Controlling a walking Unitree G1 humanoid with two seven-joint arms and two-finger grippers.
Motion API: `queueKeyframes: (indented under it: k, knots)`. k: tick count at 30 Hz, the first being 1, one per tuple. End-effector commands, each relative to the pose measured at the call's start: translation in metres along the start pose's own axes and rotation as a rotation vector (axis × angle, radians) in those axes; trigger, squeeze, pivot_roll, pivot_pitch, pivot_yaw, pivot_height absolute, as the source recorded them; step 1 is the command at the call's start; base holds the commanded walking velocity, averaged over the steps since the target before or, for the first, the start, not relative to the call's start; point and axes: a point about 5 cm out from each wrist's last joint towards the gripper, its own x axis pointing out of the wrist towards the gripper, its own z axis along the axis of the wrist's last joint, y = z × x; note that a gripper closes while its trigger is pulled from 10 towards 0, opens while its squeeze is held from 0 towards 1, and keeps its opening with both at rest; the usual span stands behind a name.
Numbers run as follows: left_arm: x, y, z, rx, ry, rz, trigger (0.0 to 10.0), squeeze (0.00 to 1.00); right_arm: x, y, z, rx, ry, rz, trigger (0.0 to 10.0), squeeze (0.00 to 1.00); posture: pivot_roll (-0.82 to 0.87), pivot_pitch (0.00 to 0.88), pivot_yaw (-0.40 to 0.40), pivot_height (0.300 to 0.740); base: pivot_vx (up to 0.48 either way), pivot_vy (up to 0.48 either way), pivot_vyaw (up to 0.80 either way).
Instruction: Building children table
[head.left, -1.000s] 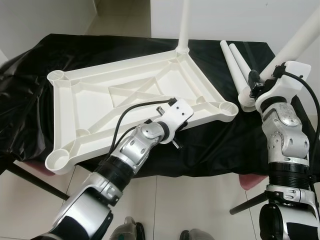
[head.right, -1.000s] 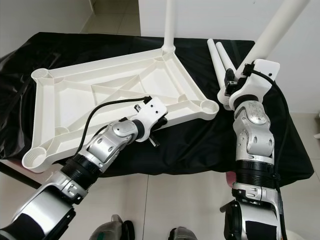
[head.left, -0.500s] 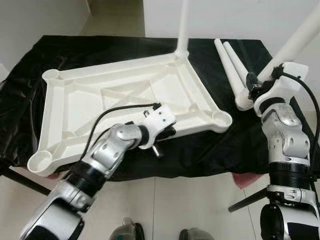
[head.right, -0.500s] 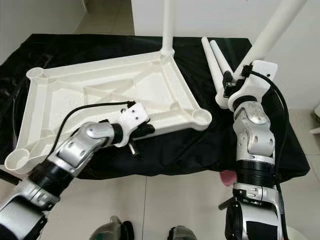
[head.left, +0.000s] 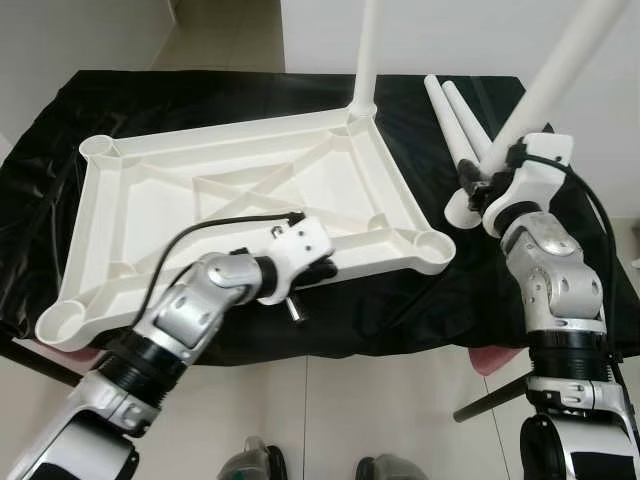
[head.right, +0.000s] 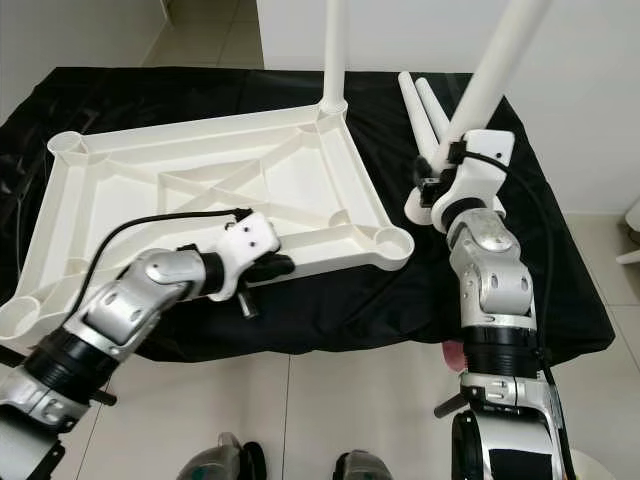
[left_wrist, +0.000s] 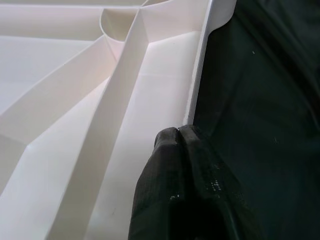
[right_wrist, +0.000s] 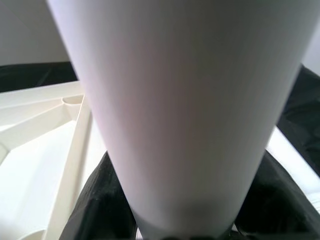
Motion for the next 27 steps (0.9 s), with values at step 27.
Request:
queueKeyframes:
  k: [27]
  knots:
    - [-0.050,0.028,-0.062,-0.154,0.211,0.191,0.0,0.00,-0.004,-0.003,0.006,-0.037,-0.020,0.014,10.0,0.00,-0.02,0.121,0.030,0.740,0.000,0.000,0.00]
